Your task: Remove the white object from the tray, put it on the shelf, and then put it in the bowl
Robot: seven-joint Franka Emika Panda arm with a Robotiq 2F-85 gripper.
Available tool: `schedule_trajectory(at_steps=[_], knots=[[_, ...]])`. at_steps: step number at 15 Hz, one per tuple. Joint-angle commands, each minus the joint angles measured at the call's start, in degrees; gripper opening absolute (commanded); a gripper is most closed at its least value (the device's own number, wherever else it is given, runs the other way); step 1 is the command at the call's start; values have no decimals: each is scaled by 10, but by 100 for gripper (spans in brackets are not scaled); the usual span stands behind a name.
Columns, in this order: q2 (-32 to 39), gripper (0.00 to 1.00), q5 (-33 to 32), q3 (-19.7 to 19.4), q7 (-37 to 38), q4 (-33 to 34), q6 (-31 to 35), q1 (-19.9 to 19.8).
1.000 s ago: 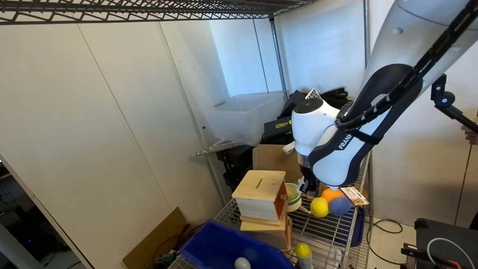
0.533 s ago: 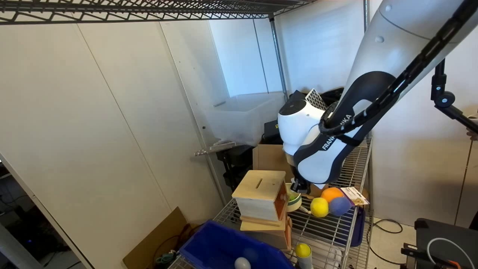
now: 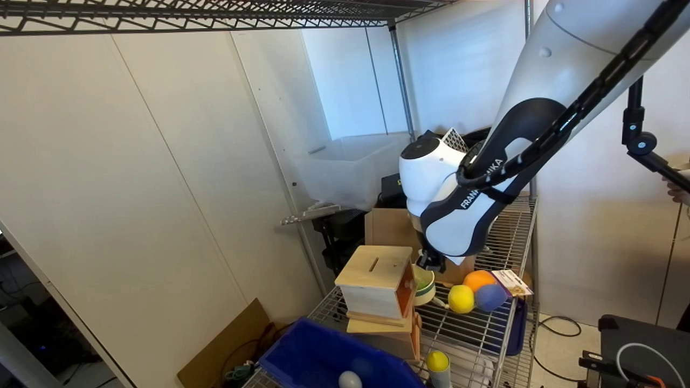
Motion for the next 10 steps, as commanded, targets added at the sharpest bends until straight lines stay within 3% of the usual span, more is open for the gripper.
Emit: schedule_trajectory(at_steps=[1, 10], knots=[[11, 1, 2, 9, 12, 30, -32, -14], [41, 1, 3, 6, 32, 85, -62, -32]])
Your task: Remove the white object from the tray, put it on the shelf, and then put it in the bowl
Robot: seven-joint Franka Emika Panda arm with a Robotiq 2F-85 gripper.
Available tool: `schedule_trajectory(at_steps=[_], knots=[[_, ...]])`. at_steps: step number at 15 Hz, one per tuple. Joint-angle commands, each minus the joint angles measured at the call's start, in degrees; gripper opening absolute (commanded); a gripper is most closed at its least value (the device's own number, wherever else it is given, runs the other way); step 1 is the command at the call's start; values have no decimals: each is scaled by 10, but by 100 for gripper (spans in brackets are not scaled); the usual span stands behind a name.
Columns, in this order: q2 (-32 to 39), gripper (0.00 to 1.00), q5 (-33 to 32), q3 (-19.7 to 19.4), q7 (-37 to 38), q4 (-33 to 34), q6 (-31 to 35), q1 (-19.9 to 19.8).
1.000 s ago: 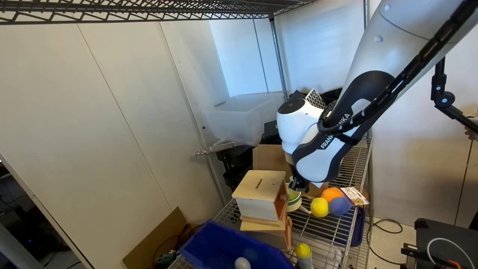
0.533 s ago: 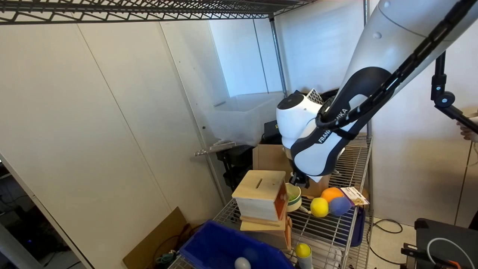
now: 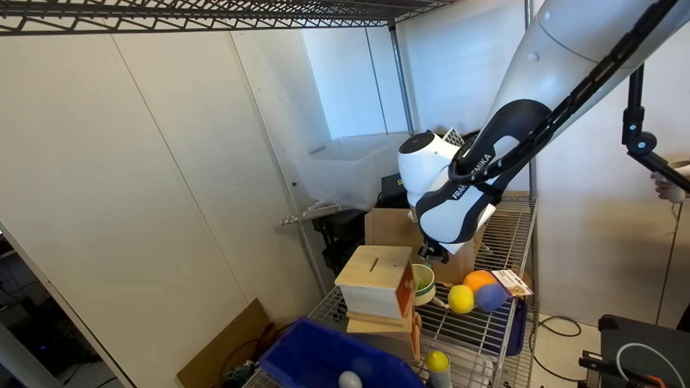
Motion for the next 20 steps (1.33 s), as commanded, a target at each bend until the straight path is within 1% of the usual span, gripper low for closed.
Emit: schedule_trajectory(at_steps=[1, 12, 14, 16, 20], knots=[[18, 1, 1, 5, 16, 37, -15, -8], [43, 1, 7, 6, 28, 84, -13, -12], [45, 29, 14, 9, 30, 90, -17, -15], [44, 43, 18, 8, 34, 92, -18, -15], [37, 72, 20, 10, 34, 85, -12, -14]])
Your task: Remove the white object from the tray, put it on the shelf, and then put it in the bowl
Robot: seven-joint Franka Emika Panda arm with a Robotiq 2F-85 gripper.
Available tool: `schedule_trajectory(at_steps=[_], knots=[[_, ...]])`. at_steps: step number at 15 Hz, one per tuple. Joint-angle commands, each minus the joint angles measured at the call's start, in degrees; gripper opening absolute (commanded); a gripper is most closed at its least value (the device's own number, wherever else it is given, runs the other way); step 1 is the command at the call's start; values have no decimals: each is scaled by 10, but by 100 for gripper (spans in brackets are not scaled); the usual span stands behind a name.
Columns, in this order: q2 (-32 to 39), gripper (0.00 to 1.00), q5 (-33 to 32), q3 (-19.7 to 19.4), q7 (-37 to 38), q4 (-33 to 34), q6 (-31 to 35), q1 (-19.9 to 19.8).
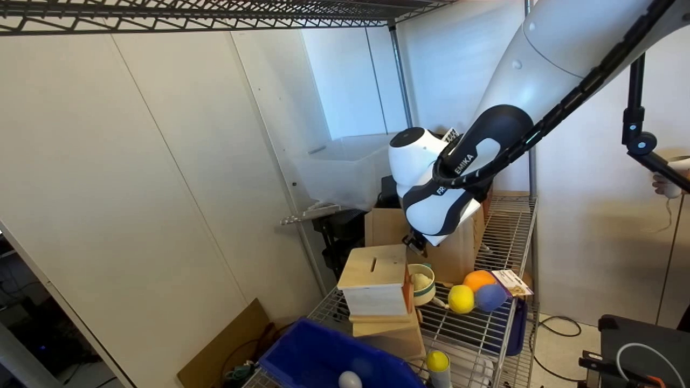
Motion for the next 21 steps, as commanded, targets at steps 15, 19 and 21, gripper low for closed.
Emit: schedule_trajectory(at_steps=[15, 19, 21], knots=[[-112, 100, 13, 52, -16, -158, 3, 9], [-161, 100, 11, 66, -31, -226, 8, 9], [-188, 100, 12, 76, -50, -264, 12, 5]])
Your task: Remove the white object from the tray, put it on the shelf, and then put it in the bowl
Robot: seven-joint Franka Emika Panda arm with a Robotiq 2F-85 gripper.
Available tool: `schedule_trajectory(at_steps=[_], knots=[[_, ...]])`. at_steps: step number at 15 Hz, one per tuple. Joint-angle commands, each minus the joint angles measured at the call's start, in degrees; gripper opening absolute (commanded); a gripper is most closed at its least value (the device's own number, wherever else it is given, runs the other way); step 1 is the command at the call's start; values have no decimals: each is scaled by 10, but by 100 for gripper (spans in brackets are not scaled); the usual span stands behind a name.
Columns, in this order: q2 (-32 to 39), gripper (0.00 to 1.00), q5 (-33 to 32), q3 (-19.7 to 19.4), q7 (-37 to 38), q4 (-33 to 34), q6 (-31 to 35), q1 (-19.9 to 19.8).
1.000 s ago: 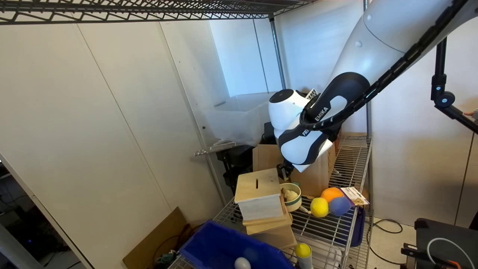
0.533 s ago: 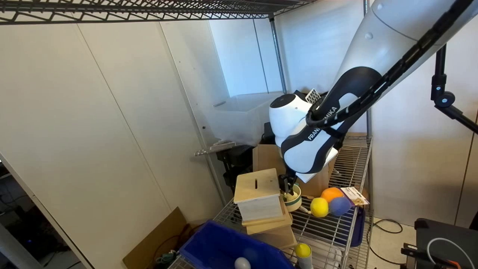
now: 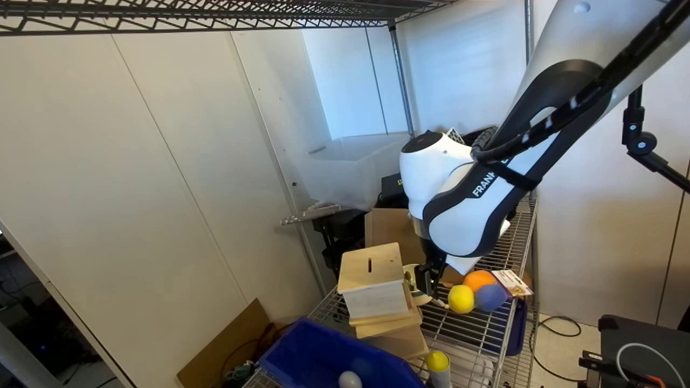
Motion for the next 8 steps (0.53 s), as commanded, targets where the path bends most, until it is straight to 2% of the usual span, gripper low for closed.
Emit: schedule_trajectory(at_steps=[1, 8], knots=[[-69, 100, 0, 15, -35, -85, 12, -5], [-157, 100, -4, 31, -93, -188, -3, -10]])
